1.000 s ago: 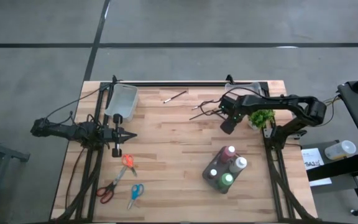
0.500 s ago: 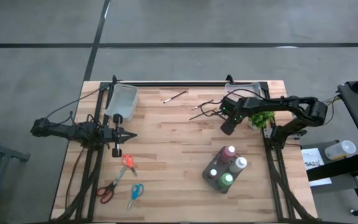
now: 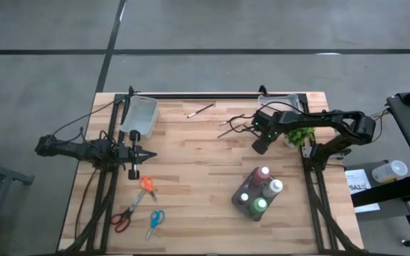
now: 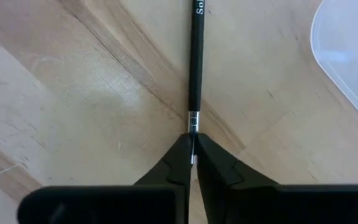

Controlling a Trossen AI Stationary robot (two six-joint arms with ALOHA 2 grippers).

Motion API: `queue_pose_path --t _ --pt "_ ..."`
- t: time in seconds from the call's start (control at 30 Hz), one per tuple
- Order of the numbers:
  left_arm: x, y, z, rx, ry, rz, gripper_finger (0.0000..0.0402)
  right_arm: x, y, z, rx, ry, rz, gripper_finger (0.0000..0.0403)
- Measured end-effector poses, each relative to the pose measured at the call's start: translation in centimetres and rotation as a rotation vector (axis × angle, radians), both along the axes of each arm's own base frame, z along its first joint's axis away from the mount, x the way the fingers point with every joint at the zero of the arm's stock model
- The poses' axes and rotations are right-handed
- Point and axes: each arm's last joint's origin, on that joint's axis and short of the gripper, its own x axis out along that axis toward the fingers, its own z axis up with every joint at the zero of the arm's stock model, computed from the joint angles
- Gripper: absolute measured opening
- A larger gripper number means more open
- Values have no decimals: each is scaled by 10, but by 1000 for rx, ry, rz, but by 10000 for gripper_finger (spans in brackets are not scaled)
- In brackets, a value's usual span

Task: Pick & Place Paint Supplies
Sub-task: Put the bottom silver paint brush into the transparent bin

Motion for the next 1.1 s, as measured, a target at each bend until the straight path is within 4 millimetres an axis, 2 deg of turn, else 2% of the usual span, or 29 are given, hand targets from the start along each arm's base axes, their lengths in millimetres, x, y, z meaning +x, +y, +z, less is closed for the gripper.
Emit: queue_pose_path --t 0.47,1.1 --pt "0 0 0 0 0 0 0 1 -1 1 -7 -5 -8 13" --pt "0 0 0 0 0 0 0 5 -1 21 0 -87 11 12"
